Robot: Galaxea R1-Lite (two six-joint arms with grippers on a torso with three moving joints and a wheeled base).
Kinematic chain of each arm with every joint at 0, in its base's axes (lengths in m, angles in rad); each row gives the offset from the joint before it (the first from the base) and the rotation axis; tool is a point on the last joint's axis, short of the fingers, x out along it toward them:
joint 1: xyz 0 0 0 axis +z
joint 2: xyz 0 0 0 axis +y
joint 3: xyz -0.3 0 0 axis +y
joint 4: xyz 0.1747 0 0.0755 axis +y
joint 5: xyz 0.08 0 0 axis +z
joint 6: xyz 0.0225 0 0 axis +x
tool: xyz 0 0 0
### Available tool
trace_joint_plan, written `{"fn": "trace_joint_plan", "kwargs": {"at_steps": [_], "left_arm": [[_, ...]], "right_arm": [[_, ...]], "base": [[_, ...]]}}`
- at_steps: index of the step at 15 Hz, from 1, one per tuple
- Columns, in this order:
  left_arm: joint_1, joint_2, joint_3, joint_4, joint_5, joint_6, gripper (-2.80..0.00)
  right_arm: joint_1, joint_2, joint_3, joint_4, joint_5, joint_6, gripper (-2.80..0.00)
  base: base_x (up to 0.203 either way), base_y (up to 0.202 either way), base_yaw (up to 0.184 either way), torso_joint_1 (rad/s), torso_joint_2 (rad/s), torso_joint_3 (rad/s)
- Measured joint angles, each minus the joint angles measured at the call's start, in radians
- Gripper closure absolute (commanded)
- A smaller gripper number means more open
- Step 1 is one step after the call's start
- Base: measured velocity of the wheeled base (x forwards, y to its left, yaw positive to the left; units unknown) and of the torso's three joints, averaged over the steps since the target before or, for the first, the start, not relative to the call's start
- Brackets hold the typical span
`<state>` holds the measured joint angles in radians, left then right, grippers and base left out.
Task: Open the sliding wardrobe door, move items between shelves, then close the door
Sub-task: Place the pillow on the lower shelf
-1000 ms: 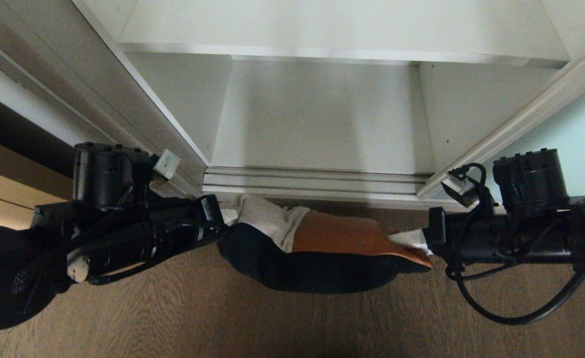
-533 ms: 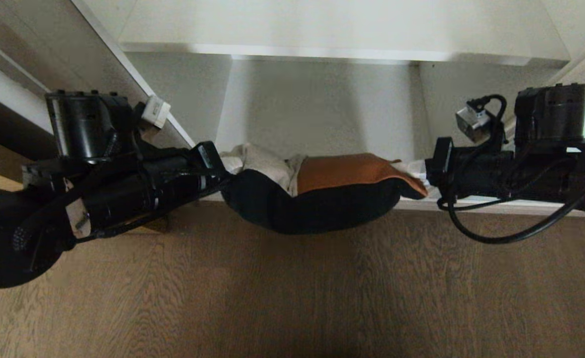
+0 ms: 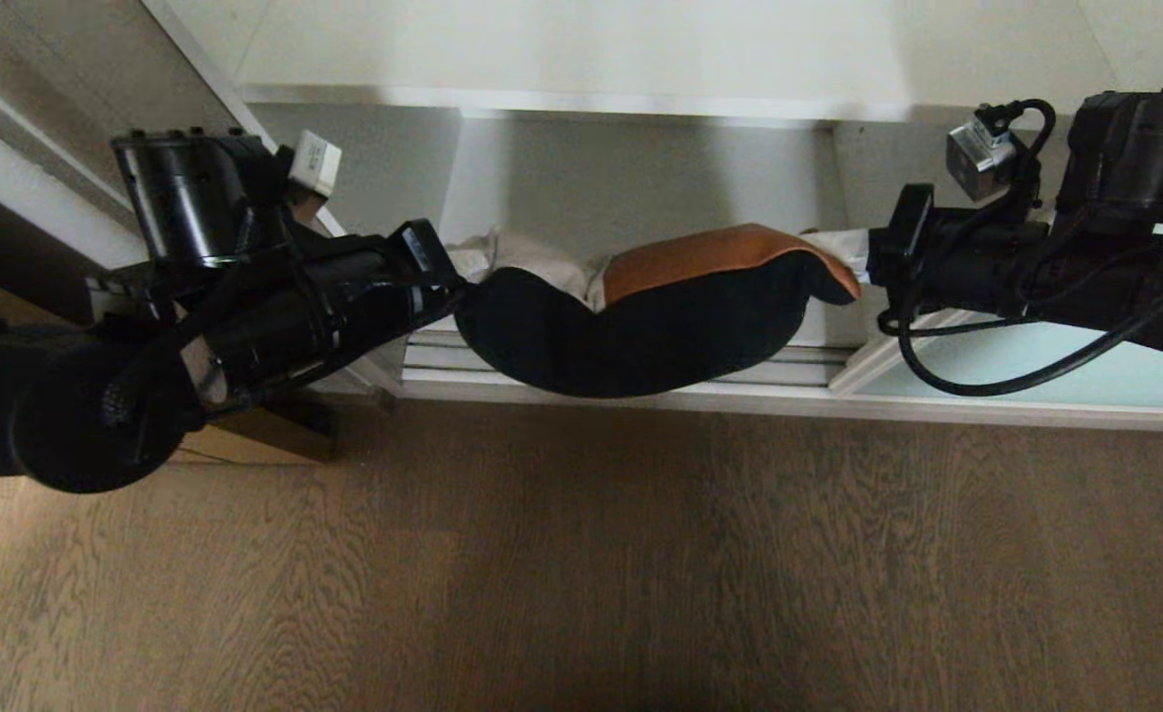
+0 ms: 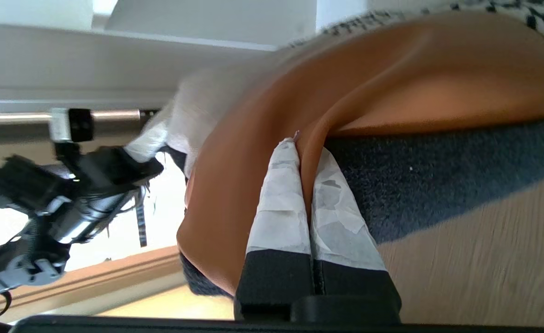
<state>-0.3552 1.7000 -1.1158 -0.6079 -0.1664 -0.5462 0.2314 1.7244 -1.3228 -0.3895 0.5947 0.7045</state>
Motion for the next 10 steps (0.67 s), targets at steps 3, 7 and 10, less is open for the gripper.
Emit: {"fn": "trace_joint_plan", "kwargs": {"at_steps": [3,7,10], "left_arm": [[0.049,0.132,-0.005,-0.193,-0.056,0.002,0.00],[0.108,0.193,-0.075,-0.270,-0.164,-0.001,0.00],[0.113,0.163,-0.141,-0.193,-0.190,-0.001,0.00]], "right_arm": [[-0.020,0.104,0.009,-0.161,0.012,0.001,0.00],[-0.049,0.170,0.007,-0.336,0.055,0.007,0.00],[-0.062,0.144,0.018,-0.340,0.071,0.008,0.00]], "base": [[0.000,0.000,0.000,0.000,0.00,0.000],[0.000,0.000,0.000,0.000,0.00,0.000],[0.000,0.000,0.000,0.000,0.00,0.000]]}}
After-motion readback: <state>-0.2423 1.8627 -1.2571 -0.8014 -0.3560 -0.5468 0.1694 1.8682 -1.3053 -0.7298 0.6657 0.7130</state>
